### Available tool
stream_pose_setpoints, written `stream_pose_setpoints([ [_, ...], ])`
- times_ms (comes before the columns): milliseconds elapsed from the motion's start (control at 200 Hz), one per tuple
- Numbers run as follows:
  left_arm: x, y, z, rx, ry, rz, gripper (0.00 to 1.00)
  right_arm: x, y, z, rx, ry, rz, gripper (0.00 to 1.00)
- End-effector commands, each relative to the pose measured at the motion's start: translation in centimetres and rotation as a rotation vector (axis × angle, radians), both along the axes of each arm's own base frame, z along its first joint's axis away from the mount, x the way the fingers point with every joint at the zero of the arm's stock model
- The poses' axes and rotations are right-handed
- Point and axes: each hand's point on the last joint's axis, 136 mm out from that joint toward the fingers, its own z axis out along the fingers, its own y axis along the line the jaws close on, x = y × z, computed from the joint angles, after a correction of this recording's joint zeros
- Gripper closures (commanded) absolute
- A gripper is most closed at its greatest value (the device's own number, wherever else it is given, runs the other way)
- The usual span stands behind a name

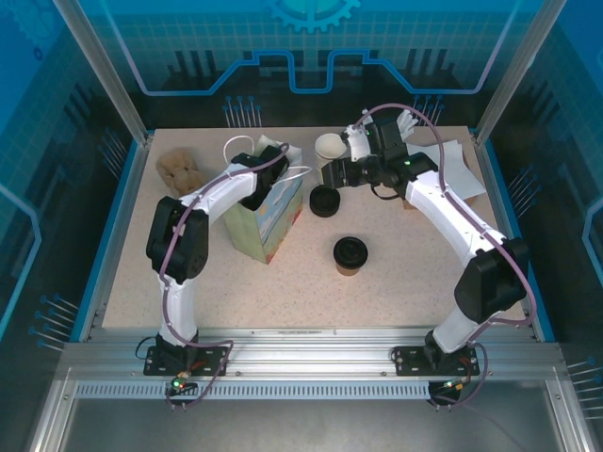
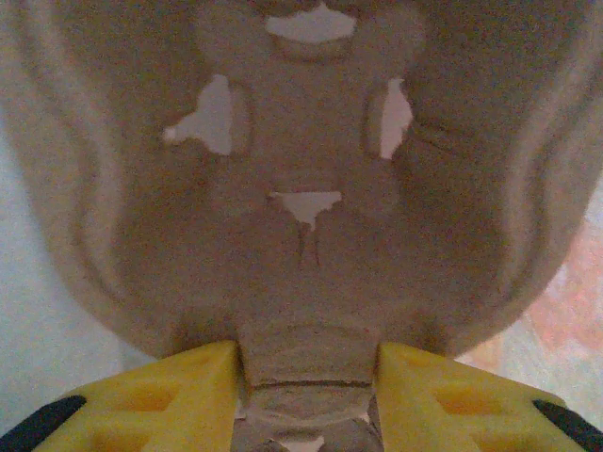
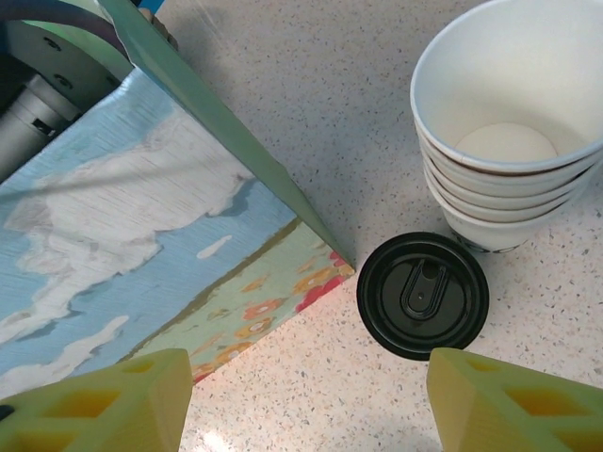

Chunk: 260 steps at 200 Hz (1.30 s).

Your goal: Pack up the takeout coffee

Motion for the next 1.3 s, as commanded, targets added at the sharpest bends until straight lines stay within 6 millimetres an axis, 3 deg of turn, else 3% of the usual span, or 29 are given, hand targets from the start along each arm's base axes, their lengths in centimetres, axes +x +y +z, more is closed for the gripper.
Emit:
stream_pose_setpoints([
  [0, 0.1, -0.4, -1.8, -0.037, 0.017, 0.029, 0.55, -0.3, 0.1, 0.2, -0.003, -0.008, -0.002, 0.32],
  [190, 0.5, -0.4, -2.8, -0.036, 0.005, 0.038, 0.51, -0.4, 0.1, -0.1, -0.006, 0.000, -0.001, 0.32],
  [425, 0.8, -0.3, -1.9, -0.044, -0.017, 0.045, 0.44, -0.6, -0.2, -0.2, -0.016, 0.002, -0.002, 0.32],
  [755, 1.6, -0.3, 4.2, -0.117, -0.138, 0.064, 0.24, -1.0, -0.4, 0.5, -0.018, -0.014, 0.000, 0.32],
  [1070, 2.5, -0.2, 9.4, -0.167, -0.230, 0.072, 0.23, -1.3, -0.5, 0.6, -0.021, -0.016, 0.000, 0.32],
  [1296, 3.1, -0.1, 14.4, -0.177, -0.323, 0.063, 0.23, -1.4, -0.6, 1.2, -0.013, -0.026, -0.002, 0.32],
])
